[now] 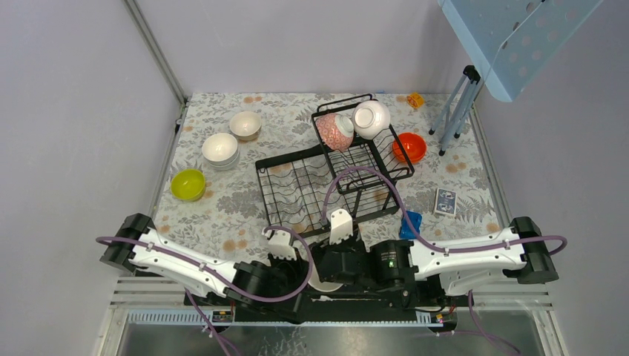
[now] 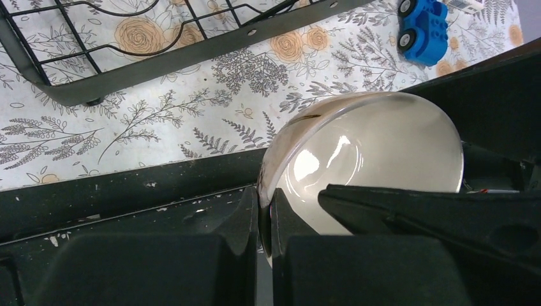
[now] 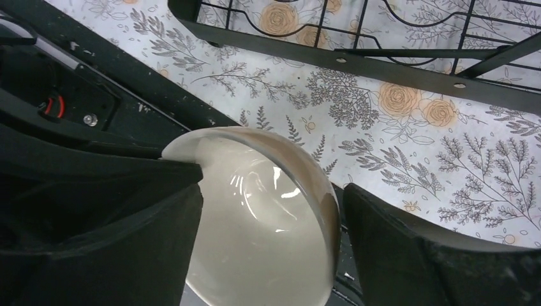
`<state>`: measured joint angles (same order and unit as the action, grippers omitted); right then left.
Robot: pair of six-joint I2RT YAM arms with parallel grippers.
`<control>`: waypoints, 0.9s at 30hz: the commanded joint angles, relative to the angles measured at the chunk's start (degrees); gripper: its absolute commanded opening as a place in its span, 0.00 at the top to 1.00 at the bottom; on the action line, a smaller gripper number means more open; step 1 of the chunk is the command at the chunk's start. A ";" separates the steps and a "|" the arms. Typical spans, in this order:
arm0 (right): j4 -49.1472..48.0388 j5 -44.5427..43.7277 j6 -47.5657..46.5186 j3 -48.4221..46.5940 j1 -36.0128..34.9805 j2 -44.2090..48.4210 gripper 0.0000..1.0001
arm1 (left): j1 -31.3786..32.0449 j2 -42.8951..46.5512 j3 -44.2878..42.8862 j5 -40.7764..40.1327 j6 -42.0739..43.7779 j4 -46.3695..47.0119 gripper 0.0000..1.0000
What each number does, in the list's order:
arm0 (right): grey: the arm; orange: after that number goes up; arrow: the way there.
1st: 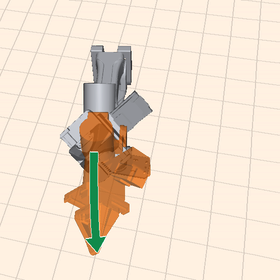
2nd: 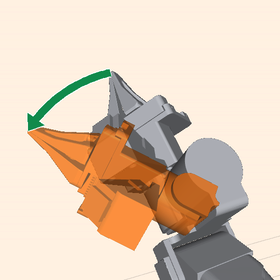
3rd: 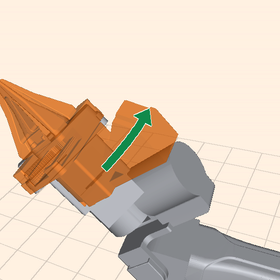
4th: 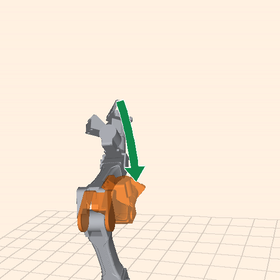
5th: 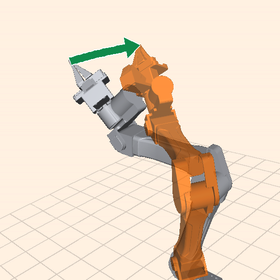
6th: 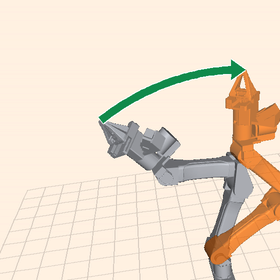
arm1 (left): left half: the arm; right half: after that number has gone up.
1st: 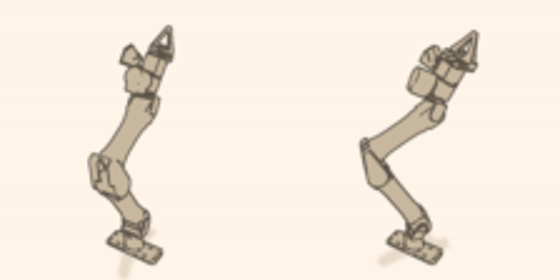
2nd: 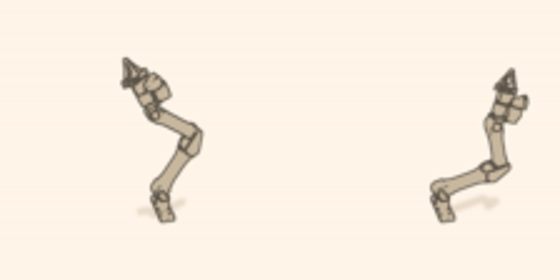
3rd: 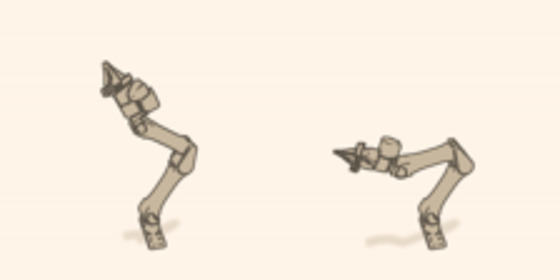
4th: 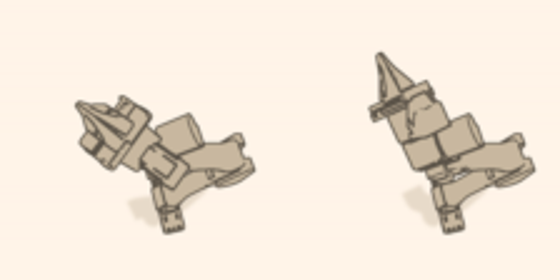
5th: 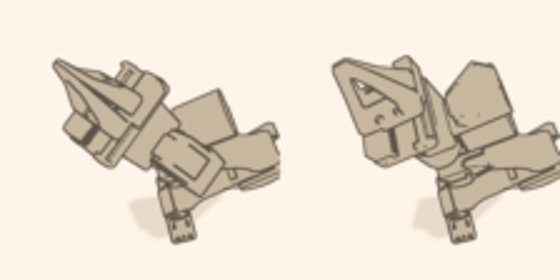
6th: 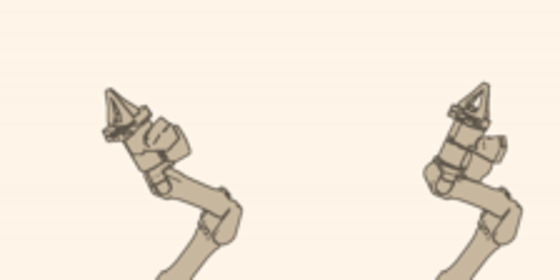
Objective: Unload the bowls from the dish rack
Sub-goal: Place the bowl with the bowl.
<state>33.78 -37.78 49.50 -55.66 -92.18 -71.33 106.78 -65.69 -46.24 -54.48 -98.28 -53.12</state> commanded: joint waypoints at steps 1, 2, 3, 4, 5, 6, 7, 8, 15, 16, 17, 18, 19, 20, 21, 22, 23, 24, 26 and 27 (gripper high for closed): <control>-0.41 -0.02 0.03 -3.53 0.23 2.46 0.08 | -1.25 3.11 -1.64 -5.44 1.34 4.11 1.00; 0.13 -0.02 -0.04 -3.84 0.20 3.09 0.06 | -1.76 3.45 -1.82 -5.50 1.98 4.16 1.00; 0.55 0.04 -0.26 -4.11 0.24 3.65 0.02 | -2.28 3.81 -1.90 -5.53 2.67 4.23 1.00; 0.92 0.26 -0.64 -4.37 0.20 4.43 0.01 | -2.95 4.29 -2.07 -5.63 3.52 4.20 1.00; 1.26 0.38 -1.08 -4.70 0.22 5.16 0.00 | -3.78 4.83 -2.26 -5.64 4.42 4.22 1.00; 1.71 0.61 -1.60 -5.09 0.23 5.95 0.00 | -4.69 5.28 -2.34 -5.61 5.69 4.47 1.00; 2.11 0.91 -2.31 -5.48 0.22 6.78 0.00 | -6.12 5.94 -2.44 -5.43 7.20 5.00 1.00; 2.53 1.30 -3.11 -5.90 0.23 7.54 0.00 | -7.26 6.48 -2.53 -5.27 8.69 5.44 1.00; 5.94 4.82 -9.39 -8.53 0.19 12.63 0.00 | -14.67 10.45 -4.49 -5.32 16.94 6.08 1.00; 5.63 5.29 -10.45 -7.94 0.16 13.82 0.00 | -15.91 11.15 -5.07 -5.64 17.89 5.70 1.00; 4.87 5.55 -11.46 -6.98 0.23 15.35 0.00 | -17.39 11.91 -5.61 -5.86 19.10 5.32 1.00; 3.76 6.25 -12.84 -5.71 0.23 16.96 0.00 | -18.91 12.77 -6.30 -6.01 20.59 5.05 1.00; 1.78 7.99 -14.81 -4.26 0.21 18.89 0.00 | -20.61 13.58 -7.01 -6.15 22.47 5.07 1.00; -0.79 10.75 -17.28 -2.53 0.24 20.79 0.00 | -22.47 14.24 -7.79 -6.54 24.58 4.86 1.00; -3.27 13.91 -19.39 -0.69 0.19 22.59 0.00 | -24.34 14.72 -8.84 -6.93 26.28 4.24 1.00; -7.03 18.07 -21.07 1.86 0.20 24.89 0.00 | -26.70 15.12 -9.92 -7.29 29.24 3.96 1.00; -9.35 20.51 -22.28 3.66 0.21 26.22 0.00 | -29.31 15.45 -11.30 -7.23 31.82 4.02 1.00; -10.97 22.62 -23.16 5.03 0.23 27.01 0.00 | -32.10 15.66 -12.10 -6.68 34.67 4.97 1.00; -12.51 24.43 -24.84 6.52 0.17 26.75 0.00 | -38.70 15.81 -13.05 -3.33 41.84 9.40 1.00; -12.71 24.45 -25.46 6.87 0.22 25.86 0.00 | -42.64 15.50 -13.61 -0.35 44.61 11.89 1.00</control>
<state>28.75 -21.19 30.81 -51.22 -92.14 -44.29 73.97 -51.44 -54.92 -55.90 -67.31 -50.78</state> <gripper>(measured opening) 0.994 0.040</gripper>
